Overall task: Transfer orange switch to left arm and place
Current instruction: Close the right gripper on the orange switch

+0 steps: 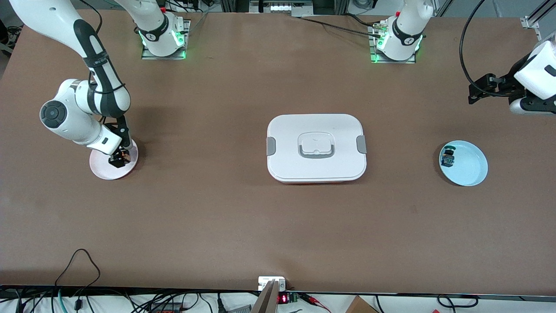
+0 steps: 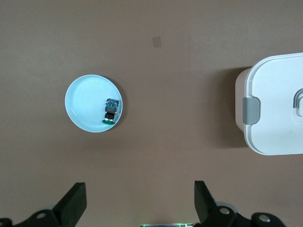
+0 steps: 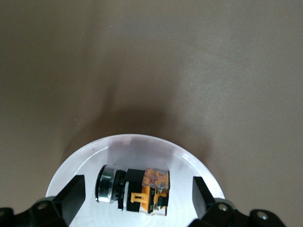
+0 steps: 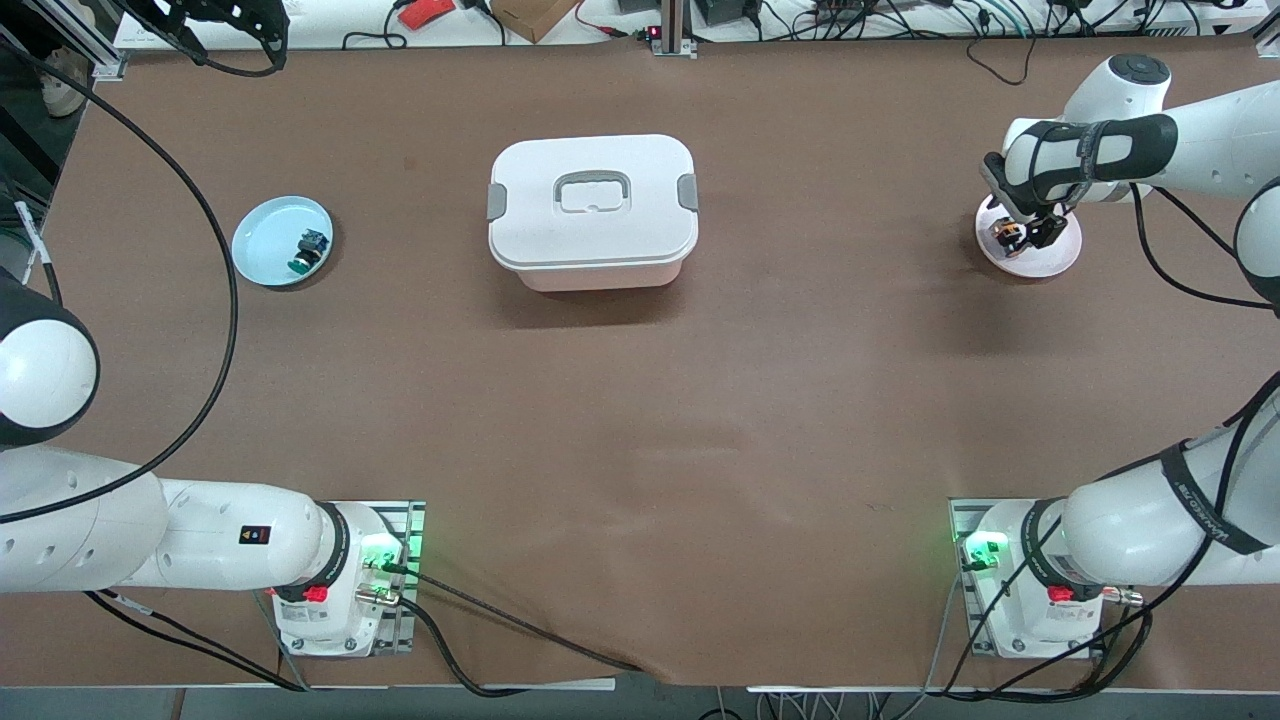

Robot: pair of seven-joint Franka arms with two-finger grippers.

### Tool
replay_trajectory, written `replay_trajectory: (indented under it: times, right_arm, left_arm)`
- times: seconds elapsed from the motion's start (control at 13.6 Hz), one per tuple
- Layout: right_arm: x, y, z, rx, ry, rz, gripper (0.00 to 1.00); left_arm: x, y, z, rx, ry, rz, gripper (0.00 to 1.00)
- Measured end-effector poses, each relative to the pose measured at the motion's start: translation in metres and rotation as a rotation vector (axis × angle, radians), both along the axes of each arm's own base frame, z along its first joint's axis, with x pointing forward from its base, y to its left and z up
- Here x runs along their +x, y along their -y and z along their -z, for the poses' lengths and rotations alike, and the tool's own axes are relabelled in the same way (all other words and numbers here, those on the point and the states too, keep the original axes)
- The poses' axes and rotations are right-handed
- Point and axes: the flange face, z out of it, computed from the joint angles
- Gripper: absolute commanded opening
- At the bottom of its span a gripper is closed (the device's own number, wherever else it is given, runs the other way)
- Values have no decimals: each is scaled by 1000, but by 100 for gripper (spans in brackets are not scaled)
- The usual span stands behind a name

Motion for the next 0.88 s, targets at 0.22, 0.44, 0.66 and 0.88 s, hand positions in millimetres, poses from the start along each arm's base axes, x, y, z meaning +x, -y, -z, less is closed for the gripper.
replay_trajectory:
  times: [0.22, 0.44, 0.66, 0.88]
  right_arm:
    - [-1, 5, 5, -1, -6, 8, 100]
    - [-3, 14, 11, -2, -12, 21, 100]
    - [-4, 16, 16, -2, -19, 25, 100]
    - [-4, 16, 17, -2, -18, 25, 90]
  left_arm:
    - [0, 0, 0, 0, 0, 0, 100]
    - [0, 0, 0, 0, 0, 0, 100]
    - [0, 0, 0, 0, 0, 0, 100]
    - [0, 0, 0, 0, 0, 0, 100]
